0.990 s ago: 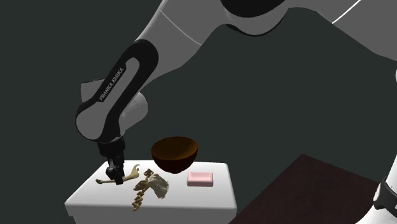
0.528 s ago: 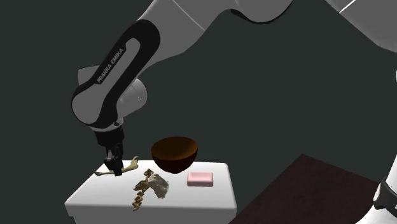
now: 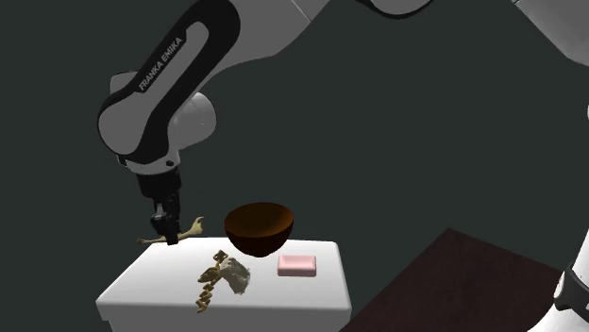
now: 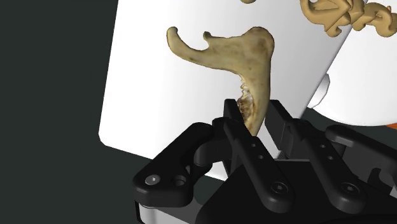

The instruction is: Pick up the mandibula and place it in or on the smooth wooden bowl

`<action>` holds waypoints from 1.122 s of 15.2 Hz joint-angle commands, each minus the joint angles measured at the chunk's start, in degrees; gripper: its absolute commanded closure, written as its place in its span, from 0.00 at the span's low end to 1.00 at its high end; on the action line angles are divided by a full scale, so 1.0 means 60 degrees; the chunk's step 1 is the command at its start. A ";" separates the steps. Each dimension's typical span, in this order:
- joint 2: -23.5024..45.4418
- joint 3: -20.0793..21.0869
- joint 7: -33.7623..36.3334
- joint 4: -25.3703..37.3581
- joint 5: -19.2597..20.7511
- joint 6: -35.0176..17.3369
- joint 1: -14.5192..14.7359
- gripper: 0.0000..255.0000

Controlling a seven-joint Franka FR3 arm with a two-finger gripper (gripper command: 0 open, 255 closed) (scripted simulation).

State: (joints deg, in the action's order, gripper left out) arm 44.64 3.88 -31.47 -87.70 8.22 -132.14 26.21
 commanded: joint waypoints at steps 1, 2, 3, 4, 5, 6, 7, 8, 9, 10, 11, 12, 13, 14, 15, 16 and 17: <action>-0.0179 0.0016 -0.0004 -0.0035 -0.0015 0.0147 0.0002 1.00; -0.0264 0.0024 -0.0013 -0.0043 -0.0024 0.0225 -0.0002 1.00; -0.0349 0.0031 -0.0022 -0.0049 -0.0033 0.0303 -0.0006 1.00; -0.0429 0.0038 -0.0031 -0.0047 -0.0042 0.0385 -0.0010 1.00; -0.0511 0.0045 -0.0040 -0.0048 -0.0051 0.0465 -0.0014 1.00; -0.0591 0.0052 -0.0050 -0.0047 -0.0060 0.0547 -0.0018 1.00; -0.0670 0.0058 -0.0059 -0.0043 -0.0069 0.0629 -0.0022 1.00; -0.0747 0.0065 -0.0068 -0.0037 -0.0078 0.0713 -0.0025 1.00; -0.0824 0.0071 -0.0078 -0.0028 -0.0087 0.0797 -0.0029 1.00; -0.0899 0.0078 -0.0087 -0.0017 -0.0096 0.0883 -0.0032 1.00; -0.0972 0.0084 -0.0097 -0.0004 -0.0105 0.0969 -0.0035 1.00; -0.1044 0.0090 -0.0106 0.0012 -0.0114 0.1057 -0.0038 1.00; -0.1115 0.0096 -0.0116 0.0030 -0.0123 0.1145 -0.0041 1.00; -0.1184 0.0102 -0.0125 0.0050 -0.0132 0.1234 -0.0044 1.00; -0.1218 0.0105 -0.0130 0.0058 -0.0137 0.1276 -0.0045 1.00; -0.1546 0.0095 -0.0226 -0.0483 -0.0150 0.1055 -0.0164 1.00; -0.1862 0.0083 -0.0328 -0.1000 -0.0164 0.0846 -0.0282 1.00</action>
State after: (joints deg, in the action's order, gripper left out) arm 35.14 4.45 -32.95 -90.82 7.30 -125.84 25.12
